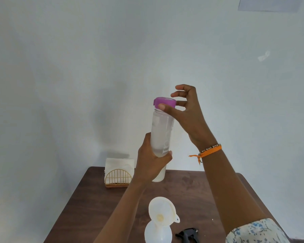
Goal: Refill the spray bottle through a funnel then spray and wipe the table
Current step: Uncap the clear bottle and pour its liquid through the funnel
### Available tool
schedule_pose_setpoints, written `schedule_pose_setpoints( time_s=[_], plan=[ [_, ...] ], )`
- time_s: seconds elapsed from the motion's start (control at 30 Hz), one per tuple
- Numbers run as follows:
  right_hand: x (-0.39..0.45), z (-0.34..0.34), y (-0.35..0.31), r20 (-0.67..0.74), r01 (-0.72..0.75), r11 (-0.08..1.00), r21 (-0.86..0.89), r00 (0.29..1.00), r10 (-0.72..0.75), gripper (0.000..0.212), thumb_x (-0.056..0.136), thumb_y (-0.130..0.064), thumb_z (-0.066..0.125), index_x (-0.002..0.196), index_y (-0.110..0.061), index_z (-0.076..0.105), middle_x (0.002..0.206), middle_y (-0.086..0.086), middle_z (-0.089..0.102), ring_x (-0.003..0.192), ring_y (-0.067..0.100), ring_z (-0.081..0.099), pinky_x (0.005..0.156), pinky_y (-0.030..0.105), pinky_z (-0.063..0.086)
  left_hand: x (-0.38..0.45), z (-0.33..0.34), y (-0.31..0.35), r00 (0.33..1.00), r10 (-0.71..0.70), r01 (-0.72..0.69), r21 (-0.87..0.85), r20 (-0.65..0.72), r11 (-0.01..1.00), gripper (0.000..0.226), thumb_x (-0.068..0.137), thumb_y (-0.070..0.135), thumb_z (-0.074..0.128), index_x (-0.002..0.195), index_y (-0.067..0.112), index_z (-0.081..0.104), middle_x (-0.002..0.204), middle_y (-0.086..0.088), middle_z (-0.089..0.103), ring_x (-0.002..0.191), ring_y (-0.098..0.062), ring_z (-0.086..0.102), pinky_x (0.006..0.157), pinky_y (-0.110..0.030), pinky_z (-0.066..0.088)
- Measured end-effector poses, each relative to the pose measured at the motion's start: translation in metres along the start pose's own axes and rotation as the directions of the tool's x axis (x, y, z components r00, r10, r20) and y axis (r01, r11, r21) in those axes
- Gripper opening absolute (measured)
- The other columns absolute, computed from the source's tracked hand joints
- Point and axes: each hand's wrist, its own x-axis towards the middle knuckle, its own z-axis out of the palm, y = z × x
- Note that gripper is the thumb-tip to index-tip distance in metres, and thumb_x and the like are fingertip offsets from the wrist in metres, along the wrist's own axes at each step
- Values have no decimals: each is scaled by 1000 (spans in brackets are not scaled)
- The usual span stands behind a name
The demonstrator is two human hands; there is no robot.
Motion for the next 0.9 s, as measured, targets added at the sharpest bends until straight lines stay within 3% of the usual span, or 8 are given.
schedule_pose_setpoints(
  time_s=[0.13, 0.23, 0.37, 0.5, 0.73, 0.8, 0.9],
  plan=[
    [1, -14, 10, -50, -52, 997, 53, 997, 55, 62, 70, -34, 76, 121, -24, 43, 113, -3, 54, 99, 15, 61, 73, 19, 48, 2, -4, -2, 1000, -4, 3, -33, -24, 999, 50, 77, 24, 71, 109, 31, 33, 97, 19, 45, 83, 0, 51, 70, -1, 37],
    [1, -15, 12, -80, -41, 998, 51, 996, 45, 50, 78, -36, 70, 119, -24, 44, 114, 0, 55, 101, 18, 60, 86, 32, 51, 2, -5, -3, 1000, -1, 0, -14, -15, 1000, 51, 77, 24, 71, 109, 32, 32, 99, 19, 44, 83, 2, 50, 69, 0, 35],
    [-3, 0, 0, -32, 32, 999, 32, 999, -31, 53, 77, -29, 71, 120, -20, 40, 112, 0, 52, 95, 9, 56, 75, 12, 48, 2, 1, -2, 1000, -6, 6, 0, -7, 1000, 51, 77, 24, 72, 112, 28, 35, 102, 15, 45, 82, -1, 50, 66, 1, 34],
    [-3, 2, -2, -39, 27, 1000, 10, 999, -27, 62, 71, -25, 78, 119, -24, 39, 112, -2, 51, 97, 9, 56, 74, 14, 51, 0, 4, -2, 1000, -15, 15, -3, -8, 1000, 57, 76, 24, 73, 121, 20, 38, 105, 12, 46, 86, -6, 50, 70, -1, 33],
    [-3, -18, 8, -13, -45, 996, 82, 999, 47, 37, 87, -23, 63, 119, -21, 45, 114, 3, 60, 100, 20, 62, 93, 41, 51, 0, 0, -4, 1000, -10, 10, -6, 4, 1000, 51, 78, 22, 71, 109, 31, 32, 101, 16, 44, 83, 0, 51, 68, 0, 35],
    [-4, -12, 6, 9, -41, 994, 100, 999, 40, 39, 88, -28, 61, 121, -21, 44, 114, 4, 60, 102, 19, 61, 90, 35, 52, 0, 2, -3, 1000, -8, 8, -6, 8, 1000, 52, 77, 22, 72, 109, 31, 32, 100, 16, 44, 82, 2, 50, 67, 0, 35],
    [-5, 0, 3, 15, -29, 999, 33, 999, 28, 57, 75, -29, 74, 122, -24, 41, 108, -1, 58, 94, 10, 61, 72, 14, 51, -1, 6, -1, 1000, -13, 13, 10, 18, 1000, 52, 77, 25, 72, 112, 29, 33, 101, 16, 43, 80, 3, 48, 67, 0, 33]
  ],
)
